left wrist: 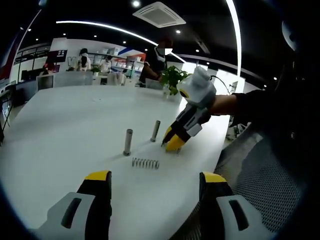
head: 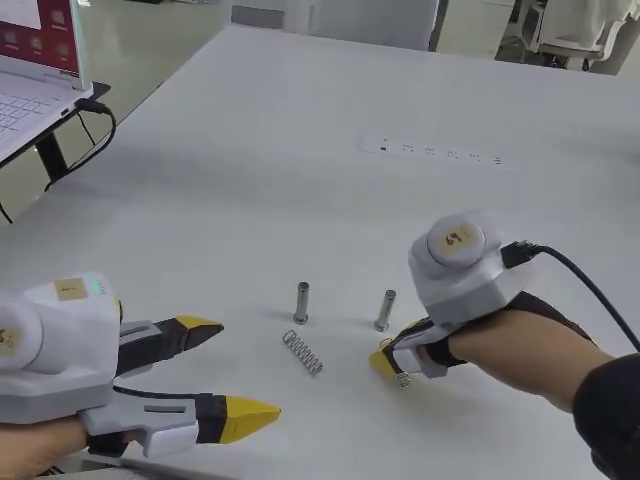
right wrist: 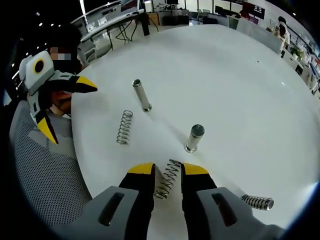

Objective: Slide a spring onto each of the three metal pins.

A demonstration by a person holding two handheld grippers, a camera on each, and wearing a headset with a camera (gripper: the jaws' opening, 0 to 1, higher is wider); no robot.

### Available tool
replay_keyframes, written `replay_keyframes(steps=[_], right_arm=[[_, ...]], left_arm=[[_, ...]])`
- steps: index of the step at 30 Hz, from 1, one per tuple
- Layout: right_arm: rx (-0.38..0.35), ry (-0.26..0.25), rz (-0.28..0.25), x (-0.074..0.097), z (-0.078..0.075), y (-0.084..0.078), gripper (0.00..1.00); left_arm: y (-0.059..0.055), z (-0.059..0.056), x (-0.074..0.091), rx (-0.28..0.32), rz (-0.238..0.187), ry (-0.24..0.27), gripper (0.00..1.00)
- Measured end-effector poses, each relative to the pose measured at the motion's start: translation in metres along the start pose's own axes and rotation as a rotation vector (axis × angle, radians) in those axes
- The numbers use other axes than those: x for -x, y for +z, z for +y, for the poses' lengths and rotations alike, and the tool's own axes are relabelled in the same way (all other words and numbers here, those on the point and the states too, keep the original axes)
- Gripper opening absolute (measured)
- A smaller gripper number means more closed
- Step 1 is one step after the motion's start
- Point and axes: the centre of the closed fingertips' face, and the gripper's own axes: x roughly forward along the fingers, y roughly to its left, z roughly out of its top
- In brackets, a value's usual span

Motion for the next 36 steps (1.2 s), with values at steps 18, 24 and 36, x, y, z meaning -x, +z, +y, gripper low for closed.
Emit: replay_keyframes(steps=[18, 24, 36], right_arm=[[0.088, -0.025, 0.027, -0.0044, 0.0029, 0.003, 0.1], [0.094, -0.026, 0.012, -0.0002, 0.0034, 0.0058, 0.09], [0.115, -0.008, 0.018, -0.0029, 0.0093, 0.0041, 0.1]], left_arm=[[0.0006, -0.0001, 0.0003, 0.002, -0.004, -0.001, 0.67], [0.0006, -0.0008, 0.0003, 0.002, -0.002, -0.001, 0.67], [0.0009, 0.0, 0.0002, -0.001, -0.003, -0.001, 0.66]])
